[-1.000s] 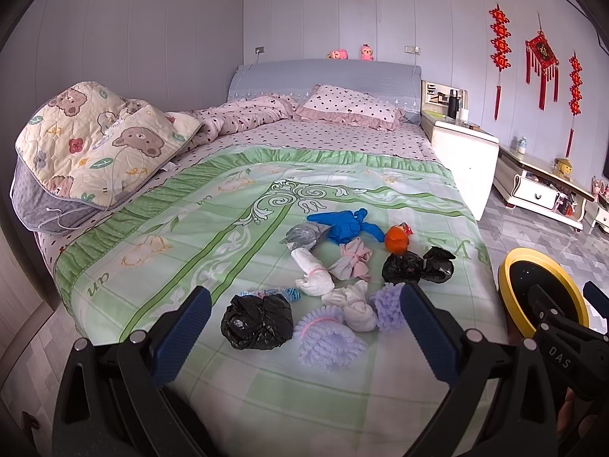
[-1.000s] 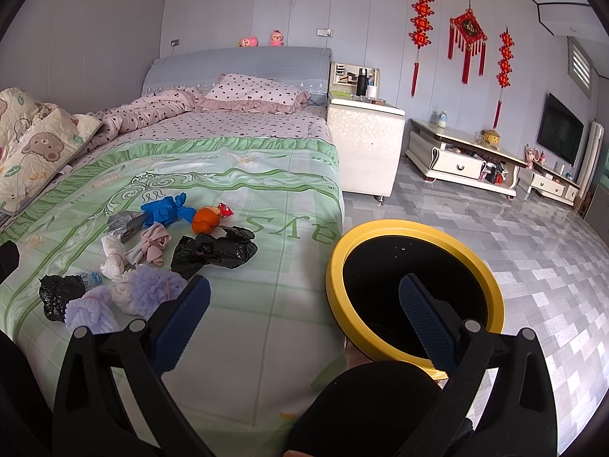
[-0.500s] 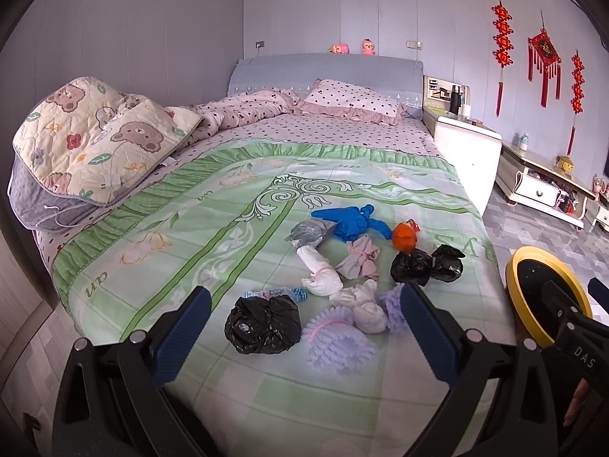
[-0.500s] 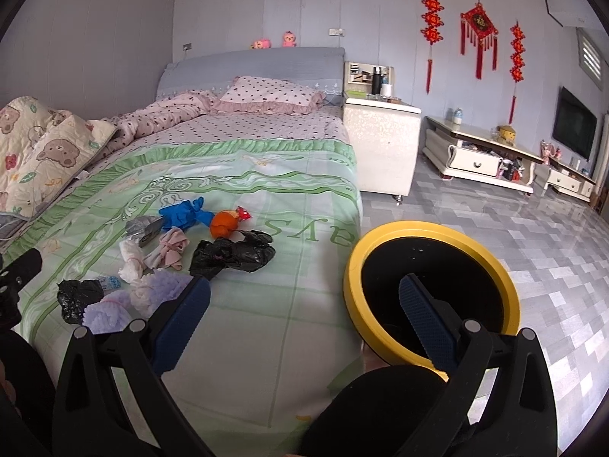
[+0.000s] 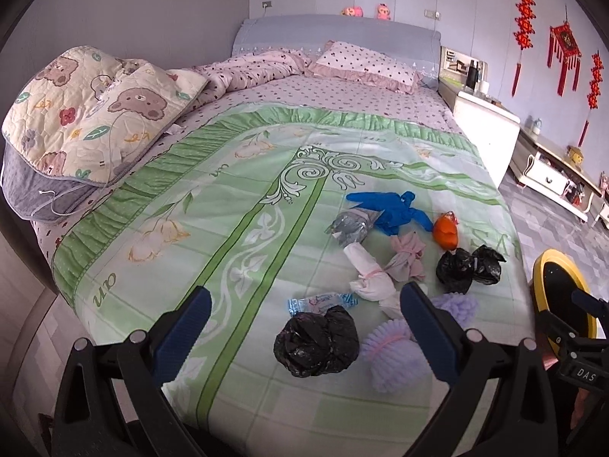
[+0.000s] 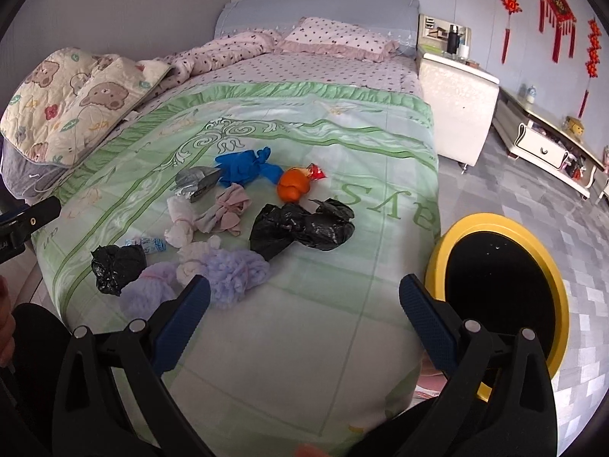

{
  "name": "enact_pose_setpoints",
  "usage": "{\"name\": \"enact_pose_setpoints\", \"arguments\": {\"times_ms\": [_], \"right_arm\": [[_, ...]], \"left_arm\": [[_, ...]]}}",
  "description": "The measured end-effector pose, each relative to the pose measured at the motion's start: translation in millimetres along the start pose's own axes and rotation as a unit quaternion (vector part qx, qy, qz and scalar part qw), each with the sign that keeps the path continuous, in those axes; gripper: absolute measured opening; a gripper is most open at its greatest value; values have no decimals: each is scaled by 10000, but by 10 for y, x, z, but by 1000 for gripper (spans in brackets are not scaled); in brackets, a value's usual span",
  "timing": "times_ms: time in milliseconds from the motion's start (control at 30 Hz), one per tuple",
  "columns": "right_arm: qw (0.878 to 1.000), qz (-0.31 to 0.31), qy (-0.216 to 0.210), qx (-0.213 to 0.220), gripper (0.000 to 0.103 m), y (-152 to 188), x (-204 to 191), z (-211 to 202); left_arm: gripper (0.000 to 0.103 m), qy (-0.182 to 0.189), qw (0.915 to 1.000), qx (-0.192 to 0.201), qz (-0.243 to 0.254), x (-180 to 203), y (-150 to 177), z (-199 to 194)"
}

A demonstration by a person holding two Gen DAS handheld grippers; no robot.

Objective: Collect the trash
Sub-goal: 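Move both tools down toward the black bag and lavender puff, then grasp the black plastic bag with left while right grasps the lavender mesh puff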

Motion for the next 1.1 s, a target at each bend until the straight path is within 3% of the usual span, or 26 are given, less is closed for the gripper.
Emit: {"name": "enact_pose_setpoints", "arguments": {"times_ms": [100,233,367,733,1000,1100], "right_arm": [[9996,-140,-141,-200,95,-42,-79,150],[9986,-111,-233,-454,95,-103,-154,367],[9977,-56,-158,-661,95,-132,-223,619],[9967,-316,-246,-711,95,-98,-426,1017],[9963,-277,-284,-767,92,-63,-389,1175],[9955,-310,-377,-817,85,-33,-403,1215]], "left_arm": [[96,125,9992,-335,186,-5,-9,189],[96,30,9985,-430,337,-2,44,387],[96,-1,9984,-541,155,-37,166,595],[96,-149,9984,-532,104,-66,365,903],[95,26,9969,-777,137,58,426,1079],[88,199,9961,-855,-17,58,434,1134]]}}
Point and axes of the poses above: each gripper's, at about its wrist camera, not at the fingertips, and z roughly the way its jaws point, x to its right, y to its underside, the point moved 3 cm from there along z, roughly the way its jaws point, and after that the axes turned 9 degrees about z, right-handed, at the moved point
